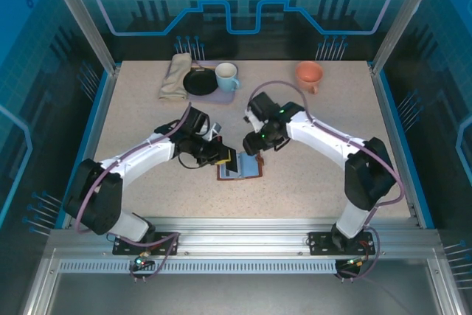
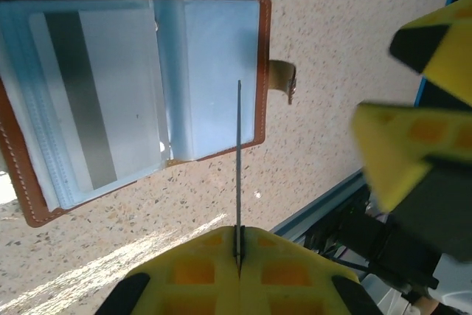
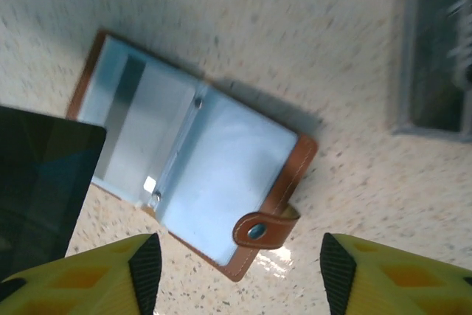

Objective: Put the credit cards into the card holder
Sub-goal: Place the credit card in the storage box, then insert the credit card into the card slot.

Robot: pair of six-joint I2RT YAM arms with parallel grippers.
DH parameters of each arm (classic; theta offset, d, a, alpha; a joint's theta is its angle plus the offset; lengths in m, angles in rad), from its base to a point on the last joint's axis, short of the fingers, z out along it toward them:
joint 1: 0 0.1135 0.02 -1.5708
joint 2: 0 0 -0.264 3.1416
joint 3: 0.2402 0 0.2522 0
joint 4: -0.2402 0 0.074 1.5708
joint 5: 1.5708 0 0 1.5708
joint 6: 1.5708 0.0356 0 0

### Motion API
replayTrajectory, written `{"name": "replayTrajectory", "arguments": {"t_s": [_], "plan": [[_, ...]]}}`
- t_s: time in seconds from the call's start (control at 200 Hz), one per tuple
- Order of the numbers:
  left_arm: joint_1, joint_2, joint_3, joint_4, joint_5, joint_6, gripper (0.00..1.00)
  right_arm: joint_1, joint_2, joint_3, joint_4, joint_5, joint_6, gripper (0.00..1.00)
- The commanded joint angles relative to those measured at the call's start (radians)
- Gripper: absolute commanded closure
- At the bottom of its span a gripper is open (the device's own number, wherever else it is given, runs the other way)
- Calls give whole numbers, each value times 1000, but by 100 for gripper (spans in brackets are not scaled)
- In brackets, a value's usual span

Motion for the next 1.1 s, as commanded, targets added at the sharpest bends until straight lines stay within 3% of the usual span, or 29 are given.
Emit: {"name": "replayTrajectory", "arguments": {"t_s": [0.0,0.135,0.33,0.6,0.785,1.095], "plan": [[-10,37,10,31,-5,11,99,29,22,-31,-41,66,80,33],[-11,57,-1,70,-6,-4,99,38,44,-40,-63,101,108,31],[-12,111,10,91,-17,2,99,39,96,-67,-1,28,133,31],[-11,163,-2,154,-18,17,98,12,158,-80,53,10,140,38],[-12,198,-17,177,-15,23,98,-19,161,-110,98,-48,145,48],[-12,241,-33,212,-19,45,98,-52,173,-144,130,-80,141,73]]}}
